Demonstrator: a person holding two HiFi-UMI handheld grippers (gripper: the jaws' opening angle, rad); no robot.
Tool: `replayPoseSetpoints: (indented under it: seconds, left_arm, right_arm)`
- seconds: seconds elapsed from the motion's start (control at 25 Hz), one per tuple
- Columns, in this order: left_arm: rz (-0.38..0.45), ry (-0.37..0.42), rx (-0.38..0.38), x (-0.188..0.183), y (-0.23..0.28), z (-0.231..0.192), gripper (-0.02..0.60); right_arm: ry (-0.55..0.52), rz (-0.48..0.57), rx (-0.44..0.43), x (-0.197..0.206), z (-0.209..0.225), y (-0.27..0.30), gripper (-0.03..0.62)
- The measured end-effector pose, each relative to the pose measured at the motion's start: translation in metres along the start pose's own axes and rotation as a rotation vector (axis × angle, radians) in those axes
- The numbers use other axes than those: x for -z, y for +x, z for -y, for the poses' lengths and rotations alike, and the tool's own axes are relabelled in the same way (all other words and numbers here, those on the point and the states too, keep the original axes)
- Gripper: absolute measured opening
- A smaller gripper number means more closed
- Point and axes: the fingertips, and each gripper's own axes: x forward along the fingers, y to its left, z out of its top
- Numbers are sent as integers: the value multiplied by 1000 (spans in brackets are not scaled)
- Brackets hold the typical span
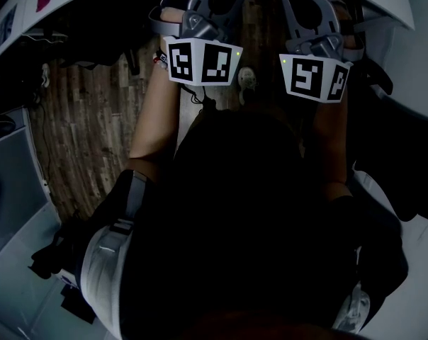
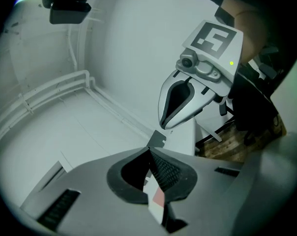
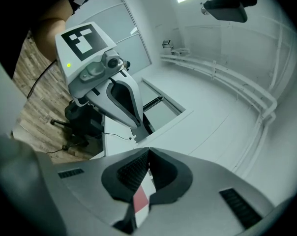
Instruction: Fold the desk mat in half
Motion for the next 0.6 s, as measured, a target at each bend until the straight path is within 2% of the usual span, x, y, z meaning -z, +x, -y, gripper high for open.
replayPoseSetpoints:
  seconds: [0.6]
  left_arm:
    - [-99, -8, 36, 57, 110, -1, 12]
  right_arm:
    - [30, 12, -71, 82, 28, 93, 29]
